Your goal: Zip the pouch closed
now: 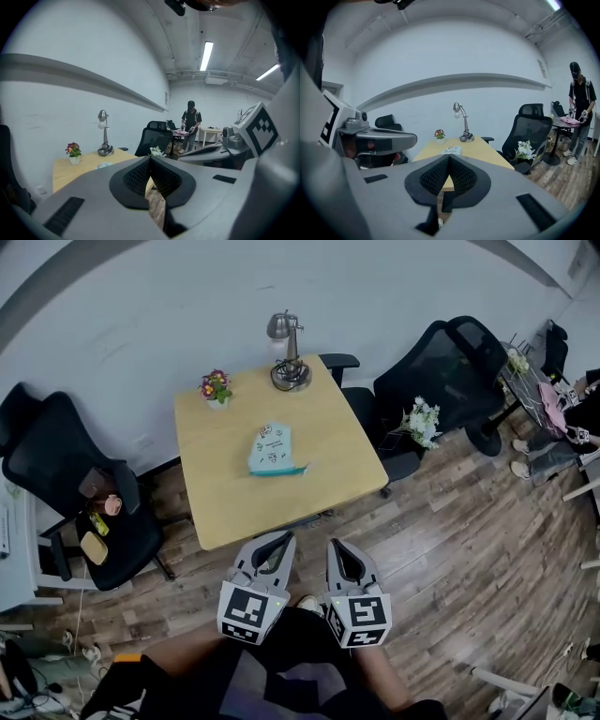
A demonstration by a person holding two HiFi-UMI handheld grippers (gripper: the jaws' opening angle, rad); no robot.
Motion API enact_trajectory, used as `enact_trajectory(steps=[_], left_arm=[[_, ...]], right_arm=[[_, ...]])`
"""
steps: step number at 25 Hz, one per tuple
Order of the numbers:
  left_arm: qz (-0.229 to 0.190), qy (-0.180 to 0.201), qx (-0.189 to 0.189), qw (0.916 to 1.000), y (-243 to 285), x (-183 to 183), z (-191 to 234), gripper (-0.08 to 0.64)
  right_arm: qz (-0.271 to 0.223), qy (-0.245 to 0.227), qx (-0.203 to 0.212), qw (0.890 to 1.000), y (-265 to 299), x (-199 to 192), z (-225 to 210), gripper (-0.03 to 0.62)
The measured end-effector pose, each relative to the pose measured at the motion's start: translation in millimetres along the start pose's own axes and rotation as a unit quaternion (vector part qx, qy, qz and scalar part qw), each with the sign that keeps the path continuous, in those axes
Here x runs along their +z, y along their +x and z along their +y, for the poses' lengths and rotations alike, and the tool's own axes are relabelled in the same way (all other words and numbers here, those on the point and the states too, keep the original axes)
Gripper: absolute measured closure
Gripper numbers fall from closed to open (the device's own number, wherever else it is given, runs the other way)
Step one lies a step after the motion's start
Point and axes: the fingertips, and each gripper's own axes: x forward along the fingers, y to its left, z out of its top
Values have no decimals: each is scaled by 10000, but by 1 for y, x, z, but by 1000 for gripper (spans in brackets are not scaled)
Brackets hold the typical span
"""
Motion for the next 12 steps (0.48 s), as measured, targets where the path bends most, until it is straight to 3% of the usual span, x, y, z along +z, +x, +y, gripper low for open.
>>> enact_trajectory(steps=[12], left_arm=[[-115, -229, -159, 9995, 48, 14, 87, 551]], right_arm=[[553, -427, -179, 9974, 88, 25, 3, 577]])
